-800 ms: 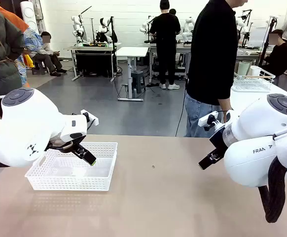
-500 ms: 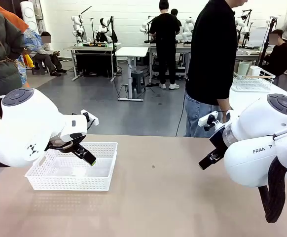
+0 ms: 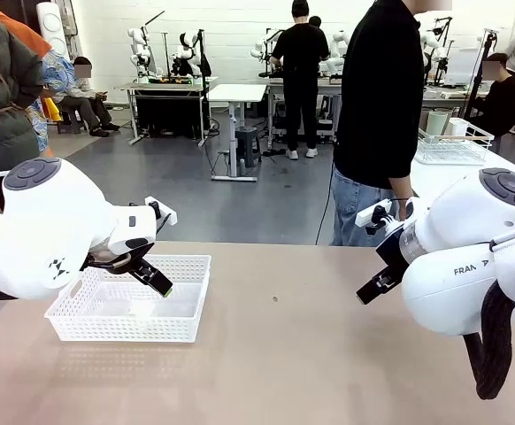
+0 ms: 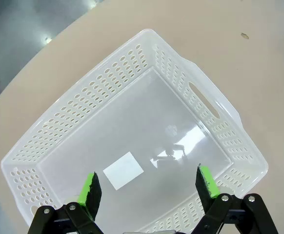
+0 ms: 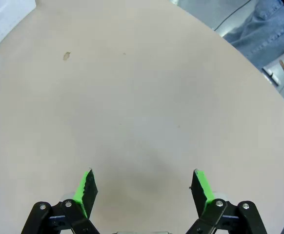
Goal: Clean and organize the cups into the basket.
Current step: Pick up the Organizing basket and move it to the center of the table, then pick up the Reusable plastic cup from the right side of the table and place it inside the Organizing basket.
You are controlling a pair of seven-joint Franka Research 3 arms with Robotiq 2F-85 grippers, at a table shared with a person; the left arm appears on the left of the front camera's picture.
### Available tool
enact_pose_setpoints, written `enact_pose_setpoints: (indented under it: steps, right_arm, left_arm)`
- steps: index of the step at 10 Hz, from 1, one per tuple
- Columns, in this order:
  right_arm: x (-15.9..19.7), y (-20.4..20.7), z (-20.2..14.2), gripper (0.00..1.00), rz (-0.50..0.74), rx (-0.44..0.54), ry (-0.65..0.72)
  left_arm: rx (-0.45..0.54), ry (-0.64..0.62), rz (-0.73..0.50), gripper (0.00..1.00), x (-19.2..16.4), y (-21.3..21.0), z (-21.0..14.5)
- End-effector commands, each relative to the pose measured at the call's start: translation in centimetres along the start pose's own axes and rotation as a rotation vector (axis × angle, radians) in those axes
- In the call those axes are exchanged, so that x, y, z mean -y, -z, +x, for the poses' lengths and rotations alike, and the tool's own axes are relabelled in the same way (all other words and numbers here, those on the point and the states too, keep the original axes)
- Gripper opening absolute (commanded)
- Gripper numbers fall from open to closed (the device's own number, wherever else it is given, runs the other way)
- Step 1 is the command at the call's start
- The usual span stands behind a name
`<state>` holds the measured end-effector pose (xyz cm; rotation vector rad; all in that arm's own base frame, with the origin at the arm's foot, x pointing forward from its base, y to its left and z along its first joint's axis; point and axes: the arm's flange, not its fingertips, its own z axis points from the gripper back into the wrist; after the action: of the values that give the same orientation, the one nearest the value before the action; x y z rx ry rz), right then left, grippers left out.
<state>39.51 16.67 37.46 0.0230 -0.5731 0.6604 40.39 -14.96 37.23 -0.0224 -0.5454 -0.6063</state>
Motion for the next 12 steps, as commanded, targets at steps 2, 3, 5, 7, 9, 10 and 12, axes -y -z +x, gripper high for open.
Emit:
enact_pose_setpoints:
  steps: [2,3,5,7,9,10,12]
  right_arm:
    - [0.0,0.0,0.0,1.00,0.000,0.000,0.000]
    - [0.0,0.0,0.0,1.00,0.000,0.000,0.000]
    - [0.0,0.0,0.0,1.00,0.000,0.000,0.000]
    - [0.0,0.0,0.0,1.00,0.000,0.000,0.000]
    - [0.0,0.0,0.0,1.00,0.000,0.000,0.000]
    - [-0.6,-2.7,-0.6,1.00,-0.057,0.010,-0.058]
    - [-2.9,-9.0,-3.3,1.00,-0.155,-0.014,-0.112]
  left_arm:
    - [0.000,0.001,0.000,1.00,0.0,0.0,0.0]
    - [0.000,0.001,0.000,1.00,0.0,0.0,0.0]
    - [0.000,0.001,0.000,1.00,0.0,0.0,0.0]
    - [0.000,0.001,0.000,1.00,0.0,0.0,0.0]
    - [0.000,0.001,0.000,1.00,0.0,0.0,0.0]
    - [0.000,0.000,0.000,1.00,0.0,0.0,0.0]
    - [-0.082,0.015,0.071,1.00,0.4,-7.3,-2.1]
